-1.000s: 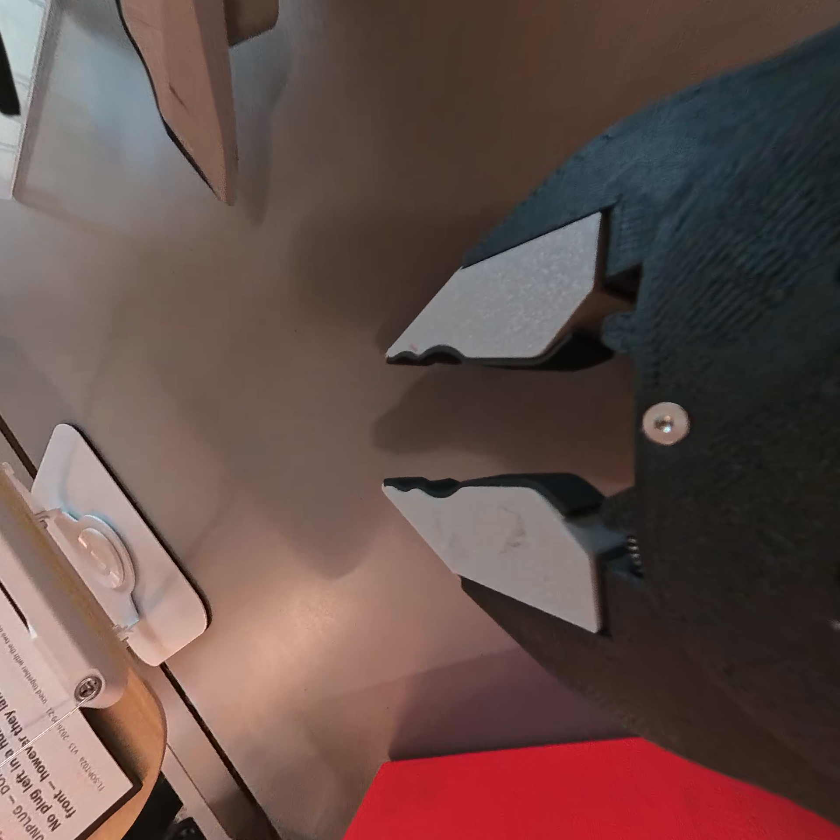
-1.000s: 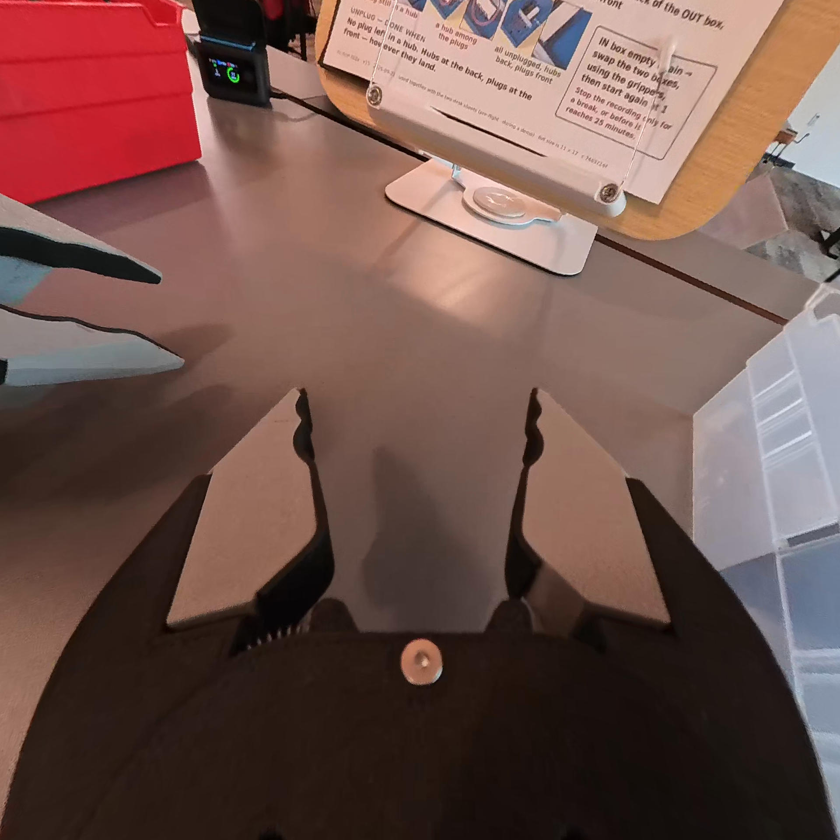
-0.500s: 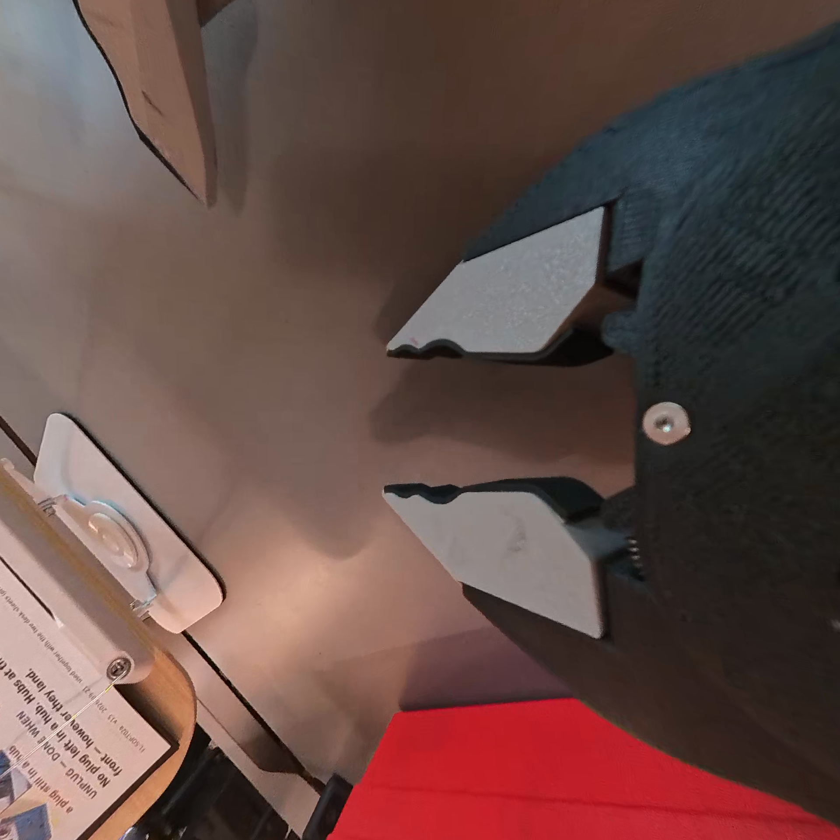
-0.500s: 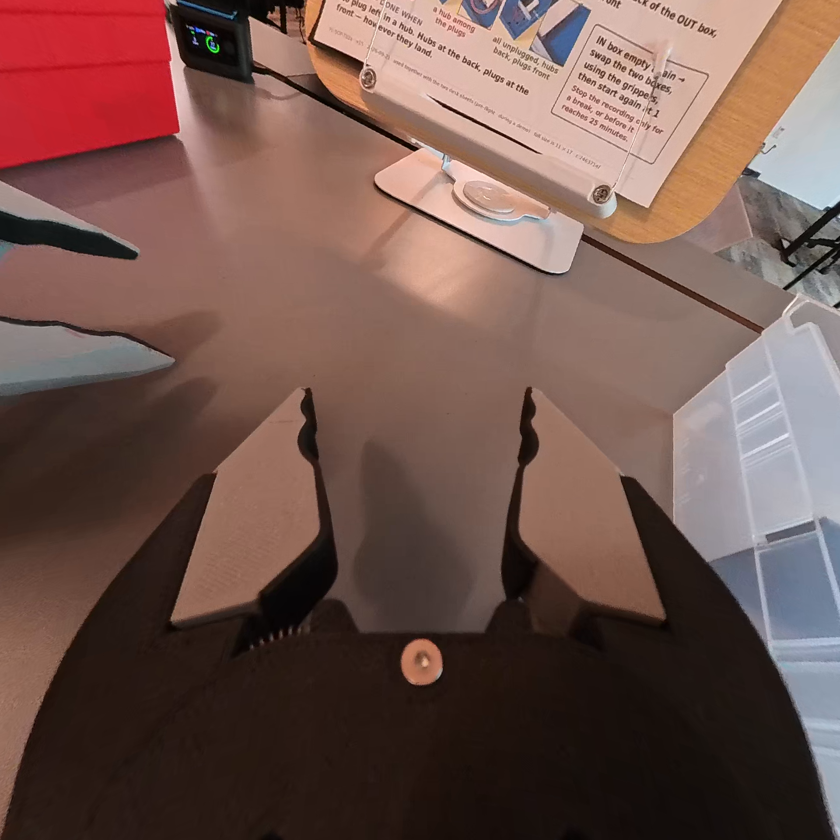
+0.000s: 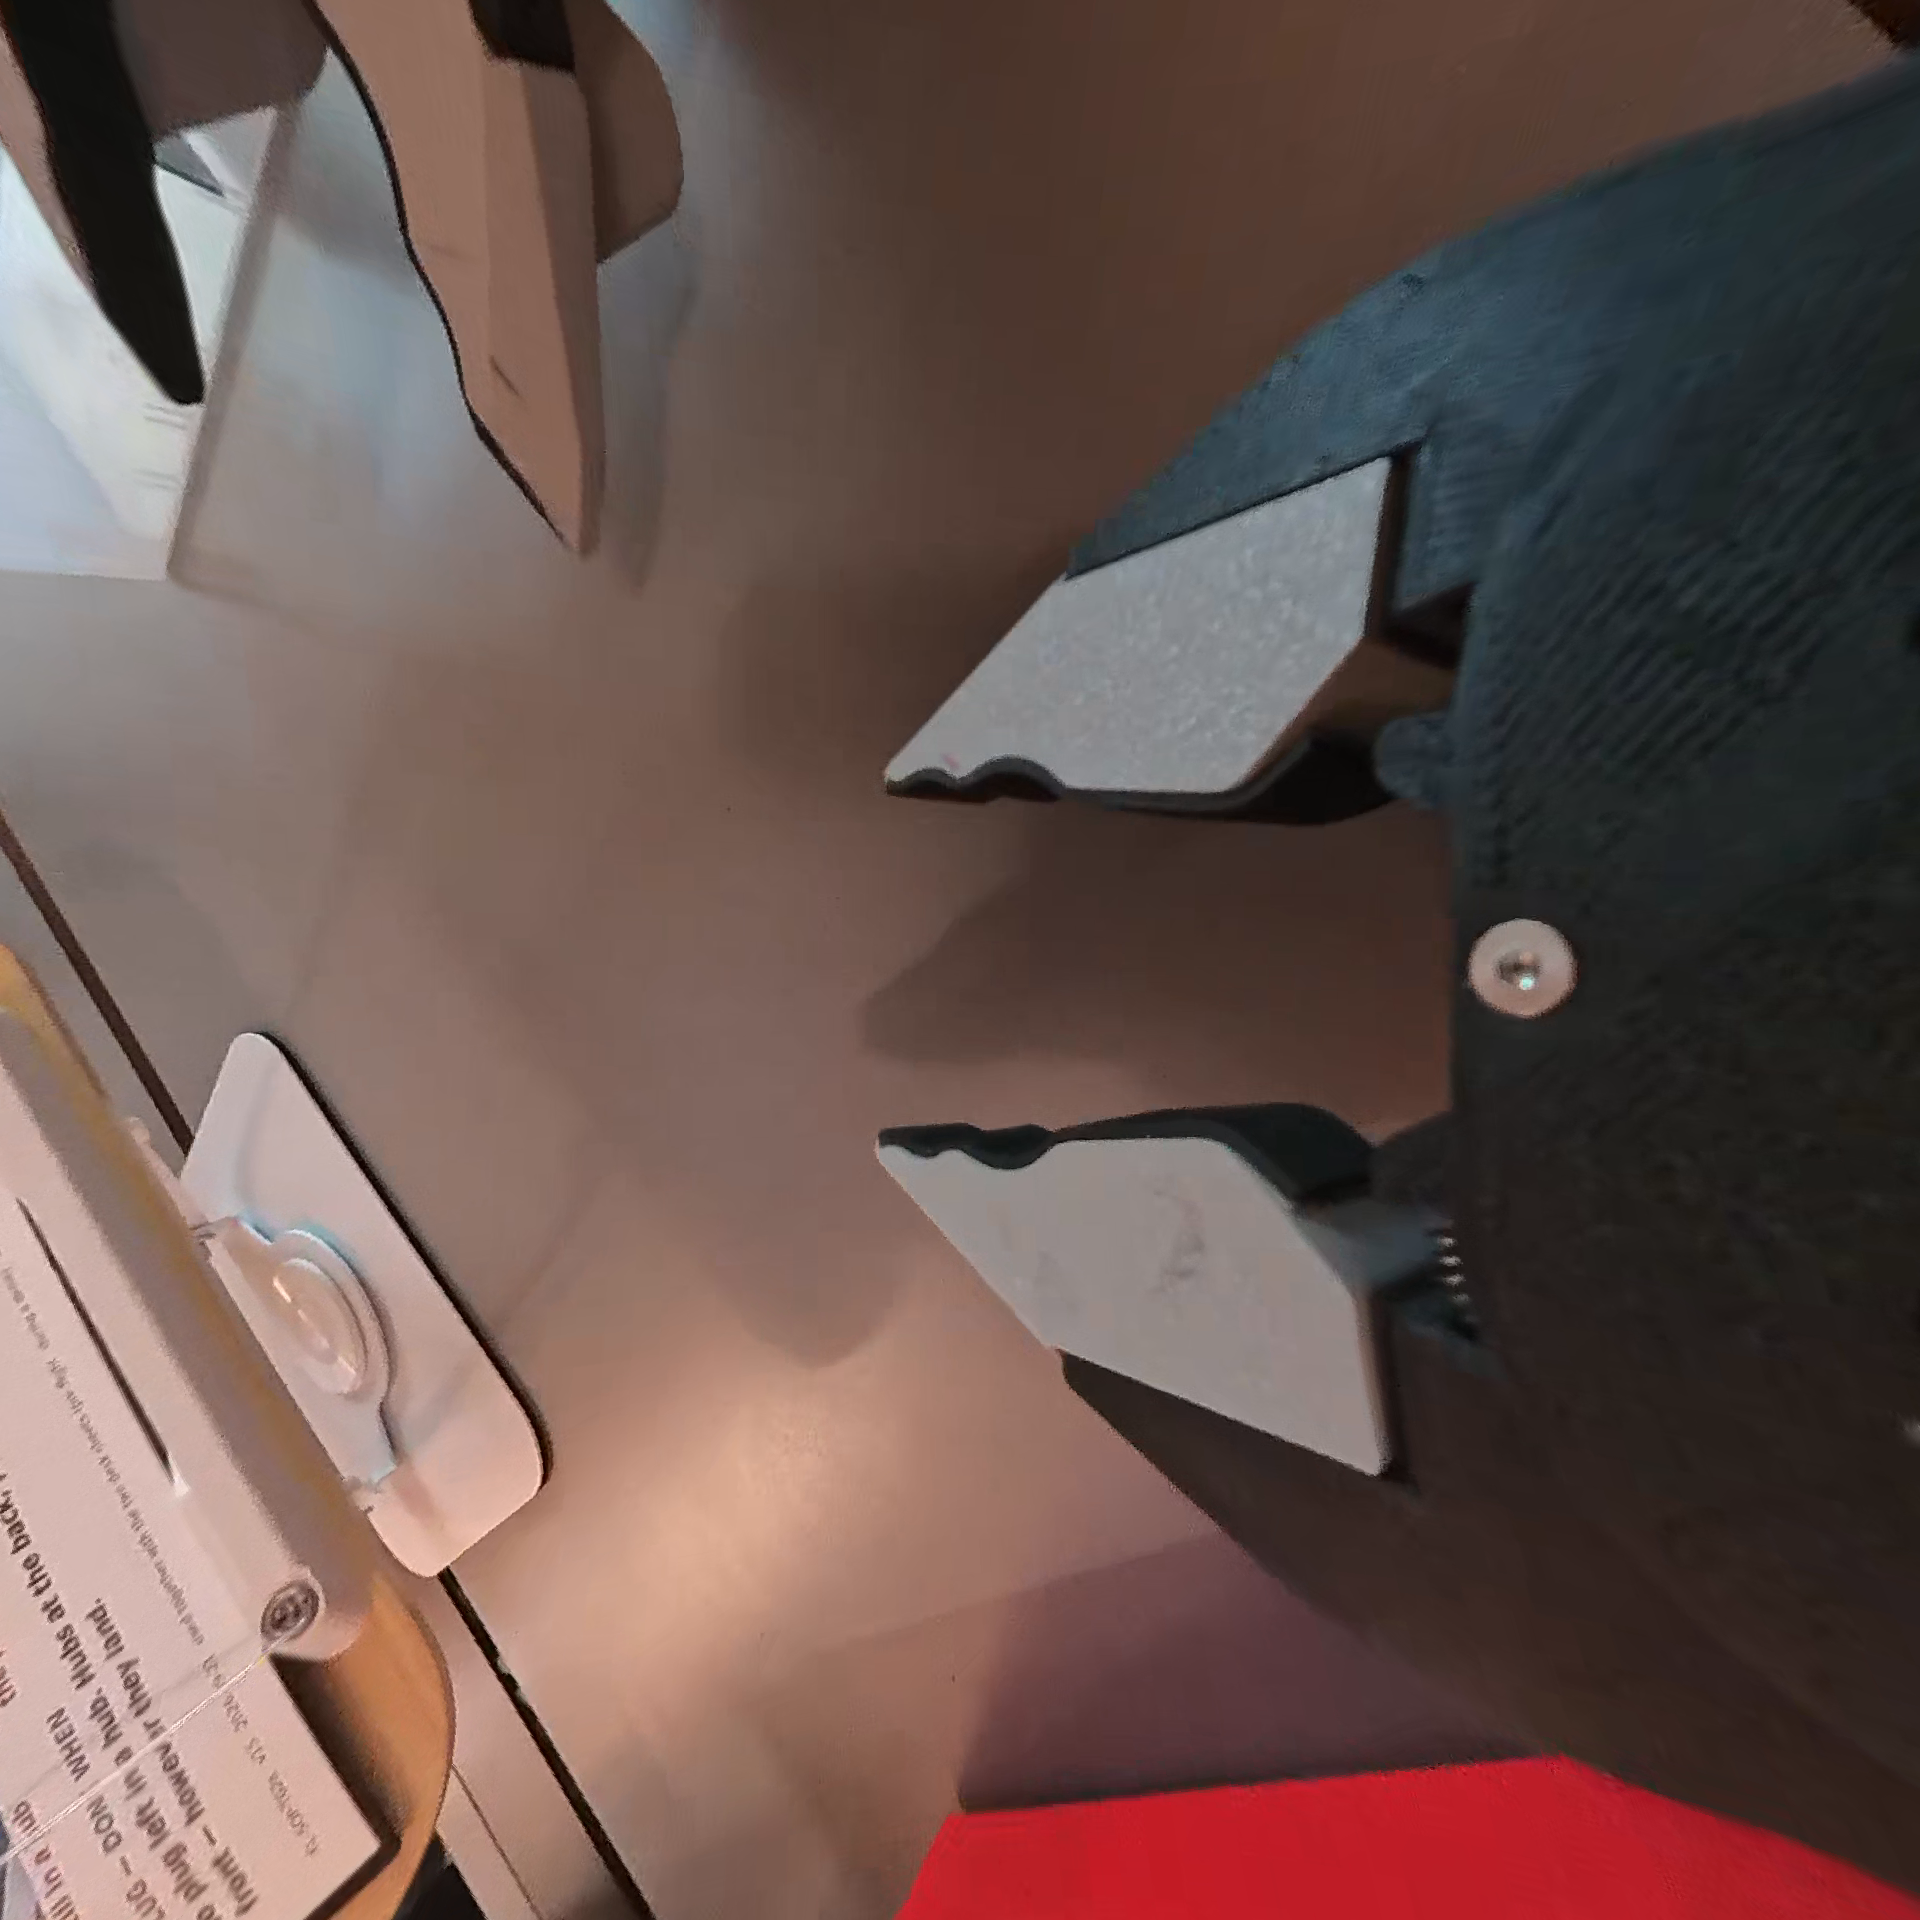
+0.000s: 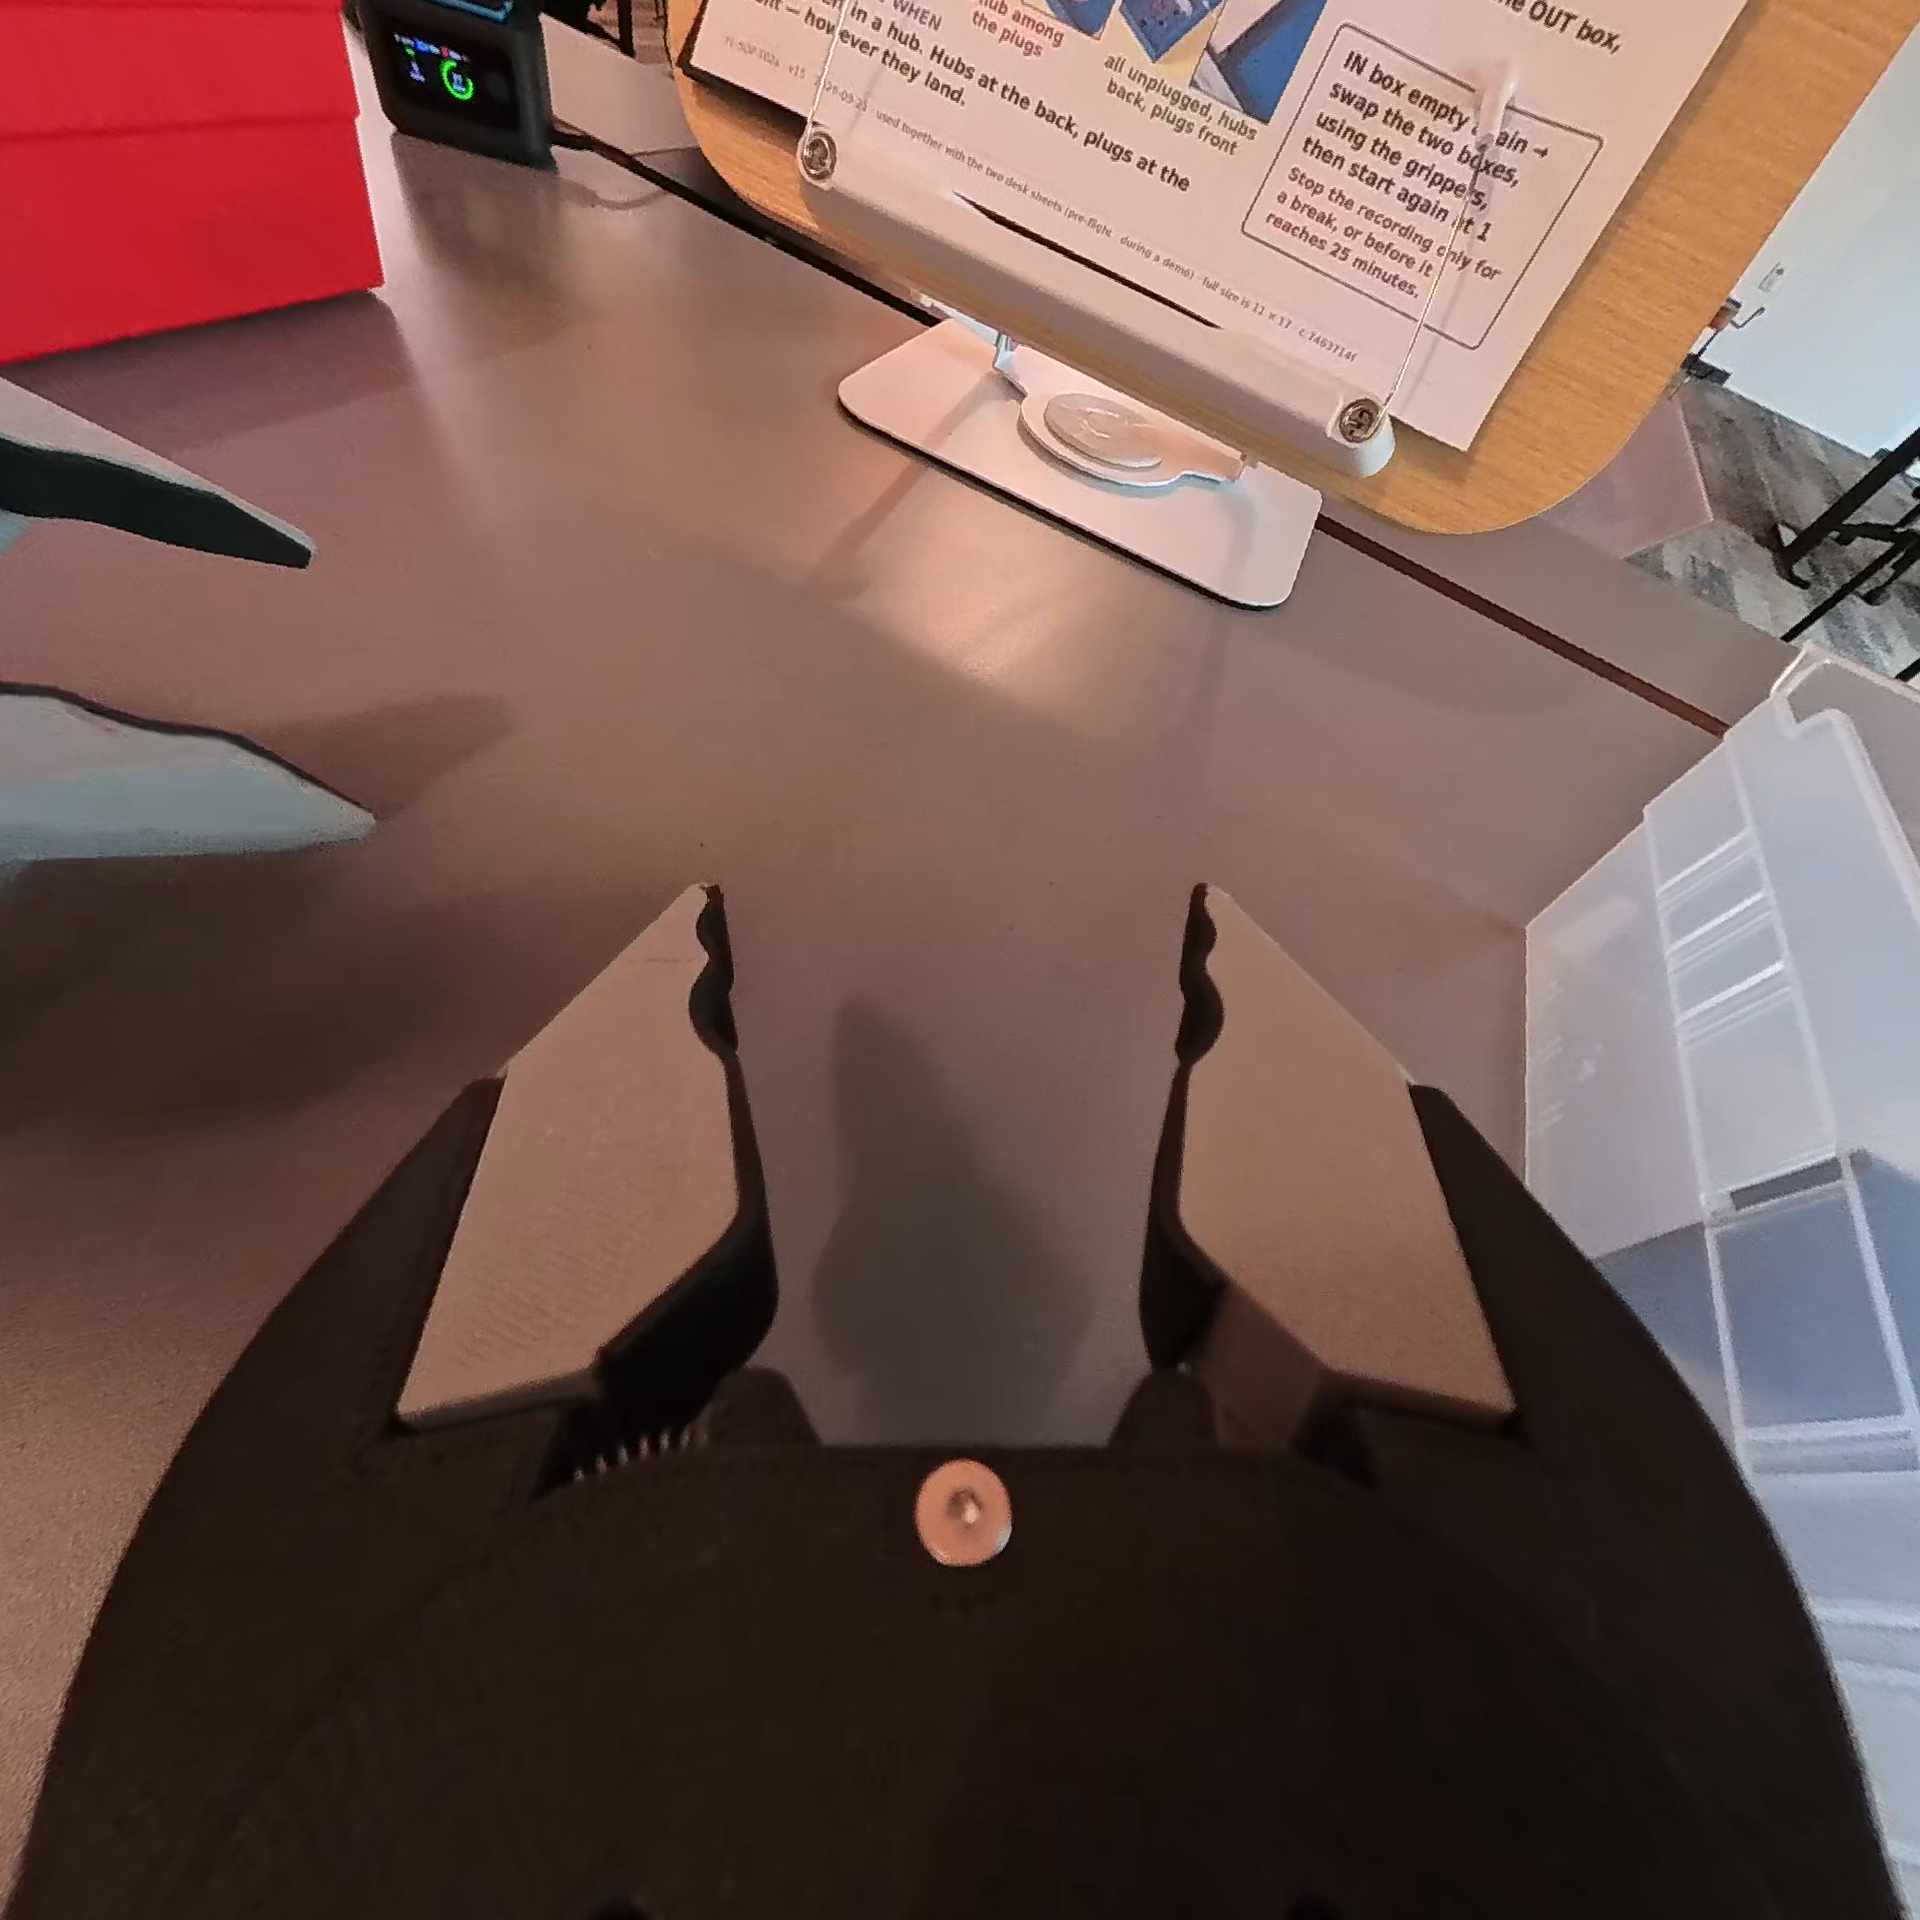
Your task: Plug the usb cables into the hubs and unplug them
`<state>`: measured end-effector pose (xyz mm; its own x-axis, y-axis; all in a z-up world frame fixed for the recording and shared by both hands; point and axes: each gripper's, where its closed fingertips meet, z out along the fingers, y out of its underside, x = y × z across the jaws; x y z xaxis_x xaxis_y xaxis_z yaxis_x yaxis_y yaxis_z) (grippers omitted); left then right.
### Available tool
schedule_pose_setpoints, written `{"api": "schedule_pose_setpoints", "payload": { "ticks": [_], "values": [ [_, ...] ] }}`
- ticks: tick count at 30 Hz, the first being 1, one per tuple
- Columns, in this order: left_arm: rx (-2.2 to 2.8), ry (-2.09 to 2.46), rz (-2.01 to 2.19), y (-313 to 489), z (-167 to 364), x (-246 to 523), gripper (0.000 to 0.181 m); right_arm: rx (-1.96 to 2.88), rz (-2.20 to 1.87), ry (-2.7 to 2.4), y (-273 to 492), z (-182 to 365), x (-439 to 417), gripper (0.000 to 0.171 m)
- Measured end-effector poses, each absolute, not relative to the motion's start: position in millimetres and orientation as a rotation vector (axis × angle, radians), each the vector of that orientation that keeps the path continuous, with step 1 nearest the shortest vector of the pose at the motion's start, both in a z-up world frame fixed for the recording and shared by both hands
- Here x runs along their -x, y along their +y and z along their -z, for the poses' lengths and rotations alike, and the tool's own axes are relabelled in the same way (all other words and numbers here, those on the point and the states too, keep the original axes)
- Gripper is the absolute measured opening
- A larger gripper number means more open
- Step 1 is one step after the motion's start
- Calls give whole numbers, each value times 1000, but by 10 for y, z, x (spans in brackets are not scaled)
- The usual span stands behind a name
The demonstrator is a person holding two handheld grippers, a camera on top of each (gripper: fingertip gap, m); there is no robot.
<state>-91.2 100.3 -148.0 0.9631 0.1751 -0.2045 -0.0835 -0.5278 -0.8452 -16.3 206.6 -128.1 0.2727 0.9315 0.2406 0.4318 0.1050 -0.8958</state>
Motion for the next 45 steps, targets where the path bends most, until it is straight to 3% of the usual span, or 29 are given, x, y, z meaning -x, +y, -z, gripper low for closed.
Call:
{"api": "schedule_pose_setpoints", "payload": {
  "ticks": [45],
  "values": [
    [2020,-6,-282,1006,1359,786,61,1497,-521,-1395,2038,1377,204,82]
  ]
}}
